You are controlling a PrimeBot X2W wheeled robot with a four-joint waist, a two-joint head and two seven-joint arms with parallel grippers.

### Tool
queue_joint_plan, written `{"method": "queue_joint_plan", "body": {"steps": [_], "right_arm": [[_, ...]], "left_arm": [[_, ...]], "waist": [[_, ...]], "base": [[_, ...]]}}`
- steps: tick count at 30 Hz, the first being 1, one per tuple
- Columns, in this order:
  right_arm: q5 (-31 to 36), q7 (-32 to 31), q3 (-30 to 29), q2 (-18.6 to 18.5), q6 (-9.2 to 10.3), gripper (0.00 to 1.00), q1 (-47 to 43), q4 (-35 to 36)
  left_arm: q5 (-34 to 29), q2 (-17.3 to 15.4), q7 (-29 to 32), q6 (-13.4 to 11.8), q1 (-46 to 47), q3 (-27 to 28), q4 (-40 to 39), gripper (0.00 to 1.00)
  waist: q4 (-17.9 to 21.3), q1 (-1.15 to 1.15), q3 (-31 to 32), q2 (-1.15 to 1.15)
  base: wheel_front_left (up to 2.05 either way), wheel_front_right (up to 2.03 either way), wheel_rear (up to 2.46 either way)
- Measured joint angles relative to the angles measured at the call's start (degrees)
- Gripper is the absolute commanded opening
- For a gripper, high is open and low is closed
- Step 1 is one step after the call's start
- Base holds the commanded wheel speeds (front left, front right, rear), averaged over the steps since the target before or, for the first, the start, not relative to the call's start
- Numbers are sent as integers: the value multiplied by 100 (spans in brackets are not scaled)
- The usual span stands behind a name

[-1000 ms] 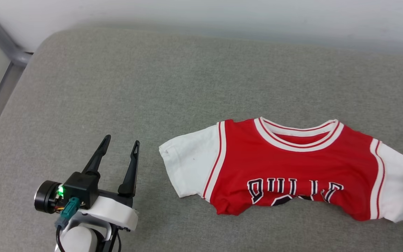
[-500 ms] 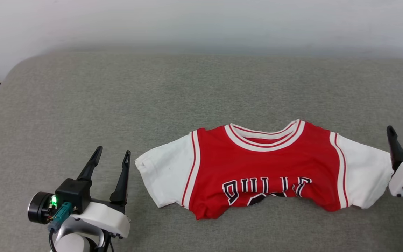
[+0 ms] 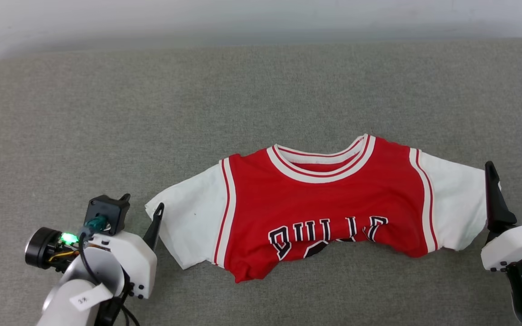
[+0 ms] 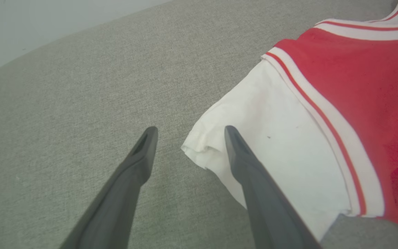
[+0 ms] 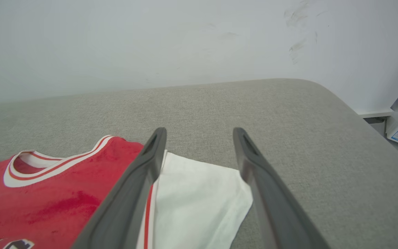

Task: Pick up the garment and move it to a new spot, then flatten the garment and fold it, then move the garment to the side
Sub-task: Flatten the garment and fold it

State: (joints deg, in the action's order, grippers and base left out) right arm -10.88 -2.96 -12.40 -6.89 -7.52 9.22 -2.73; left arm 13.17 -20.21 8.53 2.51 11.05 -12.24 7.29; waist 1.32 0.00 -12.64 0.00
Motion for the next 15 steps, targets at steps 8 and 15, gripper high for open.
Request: {"method": "queue_joint_plan", "body": {"steps": [8, 15], "right_arm": [[51, -112, 20, 122, 0, 100, -33, 240], [79, -111, 19, 167, 0, 100, -46, 258]], "left_arm": [[-152, -185, 984, -71, 416, -137, 212, 100], [-129, -204, 1302, 36, 497, -308, 445, 100]], "waist": [[79, 0, -333, 0], [115, 0, -499, 0]], "base": [[0, 0, 0], [0, 0, 0]]}}
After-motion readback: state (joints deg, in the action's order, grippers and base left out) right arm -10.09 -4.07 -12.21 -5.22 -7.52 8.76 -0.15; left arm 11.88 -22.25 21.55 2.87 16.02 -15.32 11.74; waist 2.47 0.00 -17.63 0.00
